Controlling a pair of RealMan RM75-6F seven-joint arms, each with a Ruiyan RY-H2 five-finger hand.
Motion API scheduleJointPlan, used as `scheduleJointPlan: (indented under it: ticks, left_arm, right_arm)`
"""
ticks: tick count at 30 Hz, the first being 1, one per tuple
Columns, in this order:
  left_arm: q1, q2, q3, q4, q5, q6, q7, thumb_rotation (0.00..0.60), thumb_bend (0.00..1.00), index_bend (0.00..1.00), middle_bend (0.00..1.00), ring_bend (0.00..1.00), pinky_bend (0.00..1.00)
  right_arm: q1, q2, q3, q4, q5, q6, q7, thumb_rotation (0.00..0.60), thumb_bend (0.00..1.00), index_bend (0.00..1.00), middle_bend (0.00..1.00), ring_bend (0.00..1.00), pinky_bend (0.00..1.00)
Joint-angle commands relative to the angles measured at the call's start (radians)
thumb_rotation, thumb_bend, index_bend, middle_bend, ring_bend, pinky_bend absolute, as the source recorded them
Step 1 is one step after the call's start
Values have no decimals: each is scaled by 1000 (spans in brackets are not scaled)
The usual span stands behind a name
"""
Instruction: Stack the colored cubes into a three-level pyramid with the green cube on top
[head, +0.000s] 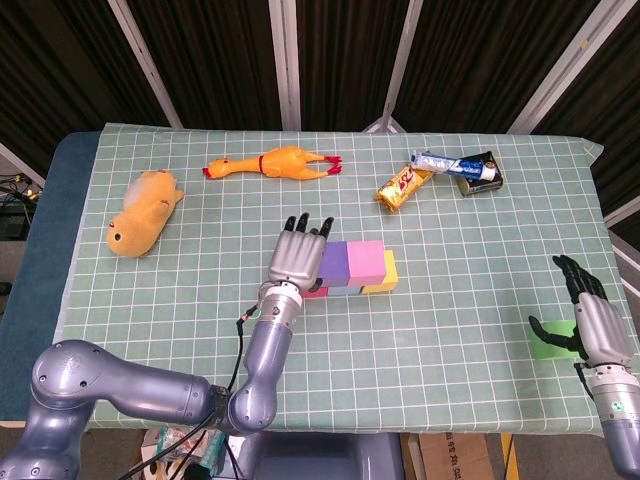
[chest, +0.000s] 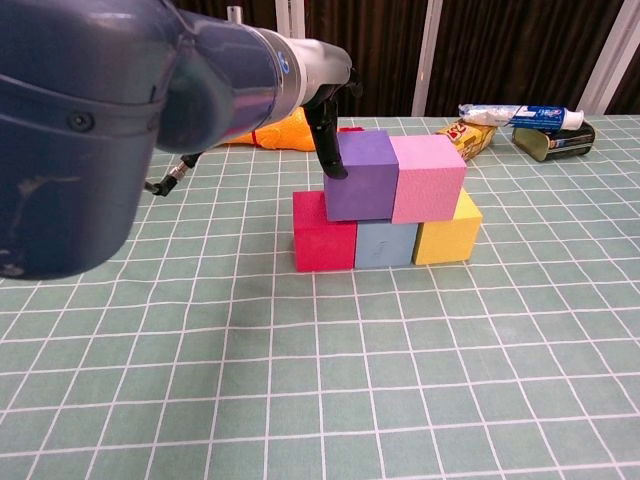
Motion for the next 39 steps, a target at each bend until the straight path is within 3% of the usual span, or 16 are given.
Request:
scheduleJointPlan:
  ticks: [1, 39]
  left_arm:
    - [-3, -3, 2, 4, -2, -1, 0, 600, 366, 54, 358, 56, 98]
    - [-30, -27, 1, 55, -12, -16, -7, 600, 366, 54, 354, 56, 102]
  right_arm:
    - [0, 1, 0, -1, 0, -1, 2, 600, 345, 0, 0, 0, 0]
    - [0, 0, 4, 4, 3, -11, 11, 600, 345, 0, 0, 0, 0]
